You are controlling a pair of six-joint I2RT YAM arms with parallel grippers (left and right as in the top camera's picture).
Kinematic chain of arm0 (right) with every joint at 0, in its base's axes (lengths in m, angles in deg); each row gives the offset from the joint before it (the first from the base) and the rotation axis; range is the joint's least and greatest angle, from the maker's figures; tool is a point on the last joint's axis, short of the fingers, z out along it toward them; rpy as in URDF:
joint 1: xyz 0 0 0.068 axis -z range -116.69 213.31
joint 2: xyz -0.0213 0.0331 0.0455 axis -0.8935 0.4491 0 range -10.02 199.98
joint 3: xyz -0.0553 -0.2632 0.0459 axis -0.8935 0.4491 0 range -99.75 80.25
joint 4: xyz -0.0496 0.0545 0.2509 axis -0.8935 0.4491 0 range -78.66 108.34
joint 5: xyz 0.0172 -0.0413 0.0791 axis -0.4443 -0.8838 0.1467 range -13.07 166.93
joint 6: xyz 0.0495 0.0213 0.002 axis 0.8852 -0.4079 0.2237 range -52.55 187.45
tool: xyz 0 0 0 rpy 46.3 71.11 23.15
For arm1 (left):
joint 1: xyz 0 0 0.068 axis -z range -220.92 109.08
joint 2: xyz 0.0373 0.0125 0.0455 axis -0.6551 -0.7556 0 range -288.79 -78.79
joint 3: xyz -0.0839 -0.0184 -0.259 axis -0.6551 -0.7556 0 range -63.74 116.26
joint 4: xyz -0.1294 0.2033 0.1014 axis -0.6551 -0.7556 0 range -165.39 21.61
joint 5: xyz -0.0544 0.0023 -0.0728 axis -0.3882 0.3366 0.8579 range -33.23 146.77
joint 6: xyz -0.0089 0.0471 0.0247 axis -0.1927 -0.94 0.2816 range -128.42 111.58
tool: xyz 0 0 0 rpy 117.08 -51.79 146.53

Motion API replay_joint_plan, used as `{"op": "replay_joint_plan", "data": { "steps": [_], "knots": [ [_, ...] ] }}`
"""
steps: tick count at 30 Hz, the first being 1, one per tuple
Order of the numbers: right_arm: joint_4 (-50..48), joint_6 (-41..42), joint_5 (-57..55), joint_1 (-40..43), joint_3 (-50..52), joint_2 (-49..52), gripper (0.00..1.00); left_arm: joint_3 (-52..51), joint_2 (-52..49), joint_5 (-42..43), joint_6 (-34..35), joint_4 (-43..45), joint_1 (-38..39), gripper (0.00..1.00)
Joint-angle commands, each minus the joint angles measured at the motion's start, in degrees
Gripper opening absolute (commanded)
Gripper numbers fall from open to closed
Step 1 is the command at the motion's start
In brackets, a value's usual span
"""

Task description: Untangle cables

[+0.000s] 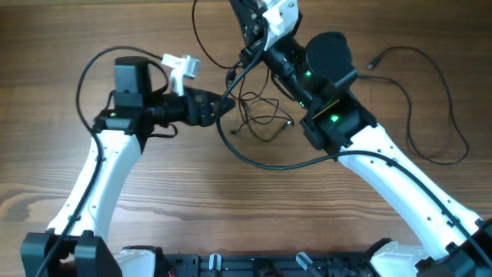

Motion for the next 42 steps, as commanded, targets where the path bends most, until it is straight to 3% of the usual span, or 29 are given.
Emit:
{"op": "replay_joint_plan", "data": {
  "steps": [1, 6, 10, 12, 14, 16, 22, 25, 29, 35, 36, 38, 42],
  "knots": [
    [-0.9, 3.2, 0.2, 0.2, -0.3, 0.4, 0.04, 0.2, -0.3, 1.3, -1.7, 2.4, 2.6, 0.77],
    [-2.8, 6.9, 2.7, 0.2, -0.3, 0.4, 0.04, 0.2, -0.8, -10.6, 6.1, 4.1, 4.4, 0.62],
    [-3.2, 9.4, 7.0, 0.2, -0.3, 0.4, 0.04, 0.2, -1.8, -10.9, 9.2, 9.1, 4.4, 0.56],
    [-3.2, 9.6, 9.0, 0.2, -0.3, 0.4, 0.04, 0.2, -2.5, -12.2, 10.3, 9.9, 4.4, 0.38],
    [-3.4, 9.6, 9.0, 0.2, -0.3, 0.4, 0.04, 0.2, -3.3, -13.4, 10.3, 9.6, 4.4, 0.06],
    [-3.5, 9.0, 8.3, 0.3, -0.3, 0.3, 0.04, 0.2, -4.1, -16.2, 10.2, 7.2, 4.3, 0.04],
    [-4.3, 9.0, 8.3, 5.2, -0.3, -3.8, 0.04, 0.2, -4.3, -43.5, 10.3, -8.4, 4.3, 0.04],
    [-4.3, 9.0, 8.3, 7.1, -0.3, -6.4, 0.04, 0.2, -4.3, -52.0, 10.3, -11.4, 4.3, 0.04],
    [-5.5, 9.0, 8.3, 10.8, -0.3, -9.4, 0.04, 0.2, -4.3, -63.8, 16.4, -14.3, 4.3, 0.04],
    [-18.2, 7.6, 8.1, 15.3, -0.3, -10.3, 0.04, 0.2, -4.3, -64.9, 18.0, -17.3, 1.1, 0.04],
    [-19.7, 5.6, 8.0, 15.9, -0.3, -10.3, 0.04, 0.2, -4.3, -64.9, 18.0, -17.6, 0.1, 0.17],
    [-19.9, 1.5, 3.8, 16.7, -0.3, -10.3, 0.04, 0.2, -4.3, -57.4, 16.4, -18.5, -3.9, 0.88],
    [-21.9, 1.4, -1.3, 17.1, -0.3, -10.2, 0.04, 0.2, -4.3, -27.5, 5.0, -17.5, -13.4, 1.0]
  ]
}}
